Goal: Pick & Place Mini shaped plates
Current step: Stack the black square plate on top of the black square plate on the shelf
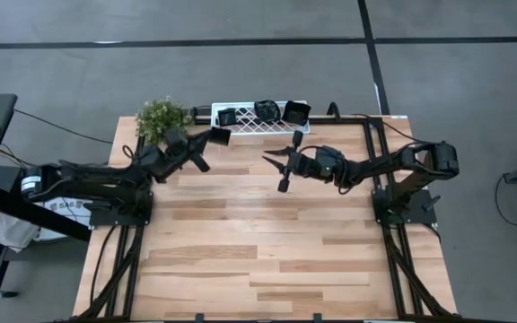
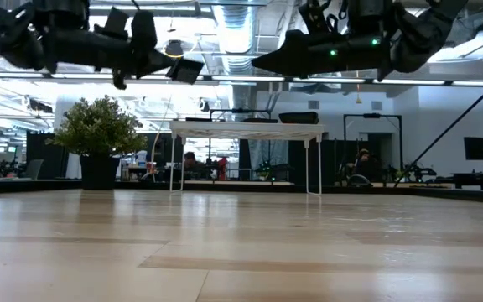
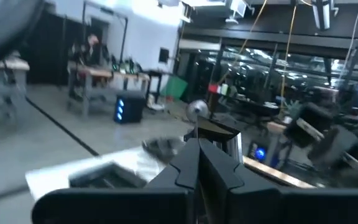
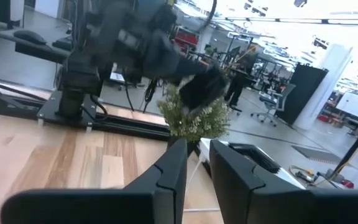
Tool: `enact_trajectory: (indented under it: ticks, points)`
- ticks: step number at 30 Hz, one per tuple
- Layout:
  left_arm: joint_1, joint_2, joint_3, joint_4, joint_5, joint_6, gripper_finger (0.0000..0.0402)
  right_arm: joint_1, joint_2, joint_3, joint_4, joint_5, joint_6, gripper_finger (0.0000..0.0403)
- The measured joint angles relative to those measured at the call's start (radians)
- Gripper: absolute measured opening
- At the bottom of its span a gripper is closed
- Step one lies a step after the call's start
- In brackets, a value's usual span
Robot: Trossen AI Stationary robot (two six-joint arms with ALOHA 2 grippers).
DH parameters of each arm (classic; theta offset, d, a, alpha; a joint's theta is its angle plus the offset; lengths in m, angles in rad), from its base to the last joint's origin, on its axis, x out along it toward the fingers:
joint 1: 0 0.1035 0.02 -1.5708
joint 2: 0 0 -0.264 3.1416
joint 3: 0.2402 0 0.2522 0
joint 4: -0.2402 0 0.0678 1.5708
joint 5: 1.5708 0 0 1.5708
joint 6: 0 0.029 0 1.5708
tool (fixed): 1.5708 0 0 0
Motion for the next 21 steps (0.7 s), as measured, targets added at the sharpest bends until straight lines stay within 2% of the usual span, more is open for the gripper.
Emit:
enact_trajectory:
  ticks: [5, 9, 13, 21]
  points:
    - [0.068, 0.0, 0.088, -0.027, 0.032, 0.082, 0.0008, -0.015, 0.0, 0.0, -0.056, -0.001, 0.0, 0.0065]
    - [0.126, 0.036, 0.16, -0.037, 0.105, 0.089, 0.0008, -0.015, 0.0, 0.0, -0.115, -0.001, -0.013, 0.0065]
    - [0.172, 0.143, 0.26, -0.057, 0.153, 0.097, 0.0008, -0.012, 0.0, 0.0, -0.16, -0.001, -0.052, 0.0065]
    - [0.272, 0.338, 0.414, -0.108, 0.147, 0.13, 0.0008, -0.004, 0.0, 0.0, -0.266, 0.0, -0.063, 0.0065]
